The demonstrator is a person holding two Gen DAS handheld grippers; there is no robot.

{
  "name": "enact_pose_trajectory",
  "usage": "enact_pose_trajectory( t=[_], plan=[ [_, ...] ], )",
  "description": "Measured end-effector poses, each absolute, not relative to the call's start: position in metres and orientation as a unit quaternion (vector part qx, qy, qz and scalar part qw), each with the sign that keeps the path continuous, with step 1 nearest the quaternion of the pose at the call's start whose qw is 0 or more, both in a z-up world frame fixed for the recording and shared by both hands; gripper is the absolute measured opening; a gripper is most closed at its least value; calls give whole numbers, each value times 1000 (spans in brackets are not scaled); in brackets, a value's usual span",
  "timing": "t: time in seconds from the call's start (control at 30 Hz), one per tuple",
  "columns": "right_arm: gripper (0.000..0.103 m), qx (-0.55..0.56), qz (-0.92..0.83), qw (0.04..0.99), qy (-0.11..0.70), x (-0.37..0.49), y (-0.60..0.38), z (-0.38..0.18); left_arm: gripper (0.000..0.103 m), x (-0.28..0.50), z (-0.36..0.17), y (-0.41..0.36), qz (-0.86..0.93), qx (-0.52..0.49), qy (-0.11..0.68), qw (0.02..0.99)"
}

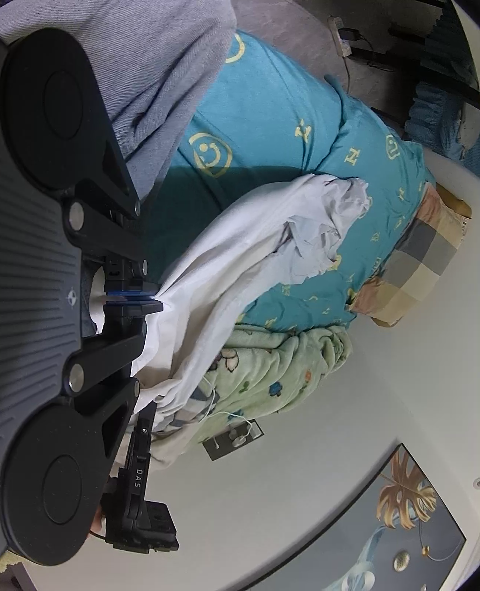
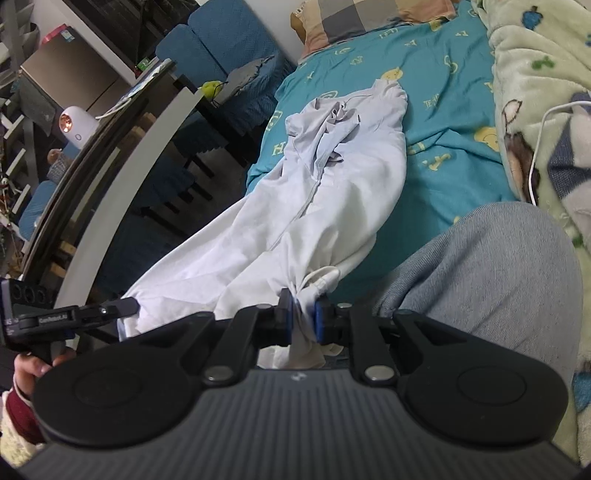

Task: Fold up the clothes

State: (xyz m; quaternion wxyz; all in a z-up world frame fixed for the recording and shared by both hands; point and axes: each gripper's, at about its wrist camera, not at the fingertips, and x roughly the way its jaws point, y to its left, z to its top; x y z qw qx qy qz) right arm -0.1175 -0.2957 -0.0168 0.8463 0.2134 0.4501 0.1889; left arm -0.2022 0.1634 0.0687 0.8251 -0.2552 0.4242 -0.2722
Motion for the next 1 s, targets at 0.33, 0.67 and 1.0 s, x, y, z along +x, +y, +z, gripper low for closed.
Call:
enact_pose_trajectory(
  t=[0.33, 0.67, 1.0],
  plan=[
    [15, 266, 145, 850, 431, 16, -311, -20, 2, -48, 86, 126, -242, -225, 386, 861],
    [15, 325, 86, 834, 438, 197, -322, -101, 2, 155, -5, 102, -185, -257, 392, 863],
    [16, 305, 64, 812, 493, 276, -318, -191, 3, 223, -90, 94, -161, -217, 443, 855]
  ],
)
